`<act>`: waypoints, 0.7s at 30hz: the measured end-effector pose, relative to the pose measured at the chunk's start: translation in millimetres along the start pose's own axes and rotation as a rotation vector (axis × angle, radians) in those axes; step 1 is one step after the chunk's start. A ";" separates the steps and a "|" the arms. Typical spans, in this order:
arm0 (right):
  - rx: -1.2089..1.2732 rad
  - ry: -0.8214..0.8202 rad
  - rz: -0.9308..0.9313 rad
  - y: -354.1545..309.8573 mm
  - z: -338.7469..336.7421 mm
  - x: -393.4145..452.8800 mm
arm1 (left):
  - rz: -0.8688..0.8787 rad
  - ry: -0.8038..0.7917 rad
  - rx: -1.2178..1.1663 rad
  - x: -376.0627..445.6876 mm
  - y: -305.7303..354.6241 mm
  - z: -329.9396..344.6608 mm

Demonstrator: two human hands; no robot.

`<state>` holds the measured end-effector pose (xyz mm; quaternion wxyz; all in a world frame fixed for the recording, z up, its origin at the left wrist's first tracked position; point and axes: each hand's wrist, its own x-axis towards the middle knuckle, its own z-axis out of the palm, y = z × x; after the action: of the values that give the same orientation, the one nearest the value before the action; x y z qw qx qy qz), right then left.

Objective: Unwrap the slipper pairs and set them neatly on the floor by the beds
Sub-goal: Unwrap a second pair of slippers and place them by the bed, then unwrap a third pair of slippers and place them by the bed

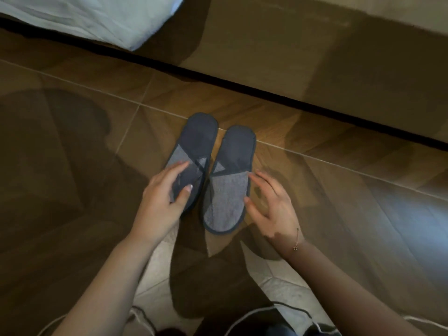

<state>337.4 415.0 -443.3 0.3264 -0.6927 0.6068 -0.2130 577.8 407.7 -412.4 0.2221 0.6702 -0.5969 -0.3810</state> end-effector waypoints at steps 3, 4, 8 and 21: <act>0.089 -0.012 0.092 -39.2 -41.9 -15.5 | -0.174 -0.056 -0.150 -19.9 42.2 -20.4; 0.086 -0.003 0.106 -51.8 -57.2 -21.3 | -0.209 -0.064 -0.181 -26.8 57.5 -29.1; 0.088 -0.050 0.222 -107.5 -122.9 -45.6 | -0.282 -0.073 -0.296 -57.0 123.9 -75.8; 0.126 0.056 0.349 -380.1 -379.9 -134.9 | -0.199 -0.220 -0.340 -176.8 421.0 -293.4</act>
<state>318.1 492.7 105.0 0.3844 -0.5491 0.7118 -0.2099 540.4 453.5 127.2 0.2266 0.6331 -0.4755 -0.5672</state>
